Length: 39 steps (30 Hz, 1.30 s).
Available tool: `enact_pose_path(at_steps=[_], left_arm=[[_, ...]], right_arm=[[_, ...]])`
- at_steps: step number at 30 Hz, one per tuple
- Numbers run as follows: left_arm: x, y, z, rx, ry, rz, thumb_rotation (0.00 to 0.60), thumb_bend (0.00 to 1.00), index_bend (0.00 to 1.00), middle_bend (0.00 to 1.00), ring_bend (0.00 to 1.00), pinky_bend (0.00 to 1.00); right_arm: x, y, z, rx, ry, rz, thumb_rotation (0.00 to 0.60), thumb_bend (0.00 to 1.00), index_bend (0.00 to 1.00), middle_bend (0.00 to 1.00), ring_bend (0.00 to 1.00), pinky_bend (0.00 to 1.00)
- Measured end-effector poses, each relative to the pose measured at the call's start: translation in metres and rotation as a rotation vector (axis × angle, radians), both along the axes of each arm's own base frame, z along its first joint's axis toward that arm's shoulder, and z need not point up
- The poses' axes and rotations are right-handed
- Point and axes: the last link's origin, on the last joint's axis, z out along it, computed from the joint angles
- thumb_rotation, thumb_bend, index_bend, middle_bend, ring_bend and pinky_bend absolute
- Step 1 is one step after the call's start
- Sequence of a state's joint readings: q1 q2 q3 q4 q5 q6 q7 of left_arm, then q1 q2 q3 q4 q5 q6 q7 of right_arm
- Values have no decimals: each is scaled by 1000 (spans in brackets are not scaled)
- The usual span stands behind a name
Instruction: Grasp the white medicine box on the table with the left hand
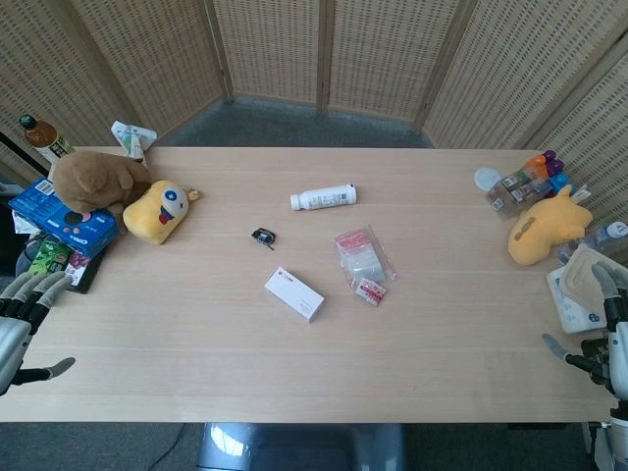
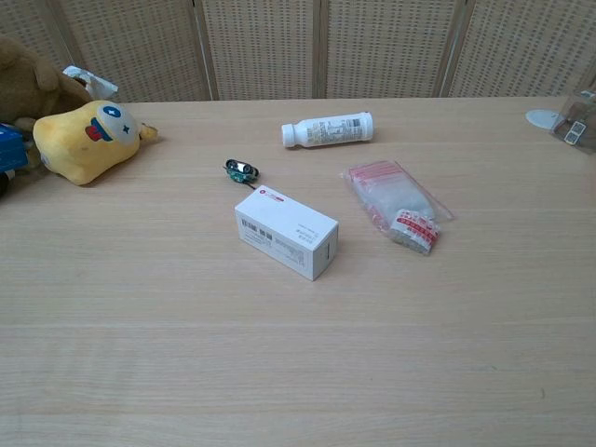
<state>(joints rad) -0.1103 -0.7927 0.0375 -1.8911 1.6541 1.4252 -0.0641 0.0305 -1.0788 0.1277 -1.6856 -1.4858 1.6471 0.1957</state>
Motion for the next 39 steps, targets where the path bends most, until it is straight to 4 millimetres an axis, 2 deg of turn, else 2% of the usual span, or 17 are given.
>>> enact_pose_path(at_steps=[8, 12, 15, 21, 24, 28, 34, 39], left_arm=[[7, -4, -3, -22, -3, -48, 600, 76, 0, 0, 0, 0], [13, -1, -8, -59, -12, -129, 600, 64, 0, 0, 0, 0], [21, 14, -15, -91, 12, -210, 600, 66, 0, 0, 0, 0], [37, 62, -43, -178, 86, -287, 600, 64, 0, 0, 0, 0], [51, 88, -69, -241, 133, -333, 600, 65, 0, 0, 0, 0], [79, 117, -119, -321, 196, -422, 600, 64, 0, 0, 0, 0], [124, 146, -194, -401, 280, -536, 600, 53, 0, 0, 0, 0], [153, 162, -240, -418, 322, -560, 600, 53, 0, 0, 0, 0]], right_arm=[[5, 0, -5, 25, 26, 21, 600, 64, 44, 0, 0, 0], [6, -1, -5, 20, 17, 20, 600, 66, 44, 0, 0, 0], [6, -1, -6, 24, 20, 18, 600, 64, 45, 0, 0, 0], [6, -2, -5, 19, 13, 17, 600, 64, 42, 0, 0, 0], [6, -2, -1, 9, -4, 18, 600, 64, 43, 0, 0, 0], [5, -3, 5, -5, -21, 16, 600, 64, 42, 0, 0, 0], [3, -3, 13, -22, -48, 14, 600, 64, 41, 0, 0, 0], [2, -3, 18, -31, -69, 11, 600, 64, 40, 0, 0, 0]])
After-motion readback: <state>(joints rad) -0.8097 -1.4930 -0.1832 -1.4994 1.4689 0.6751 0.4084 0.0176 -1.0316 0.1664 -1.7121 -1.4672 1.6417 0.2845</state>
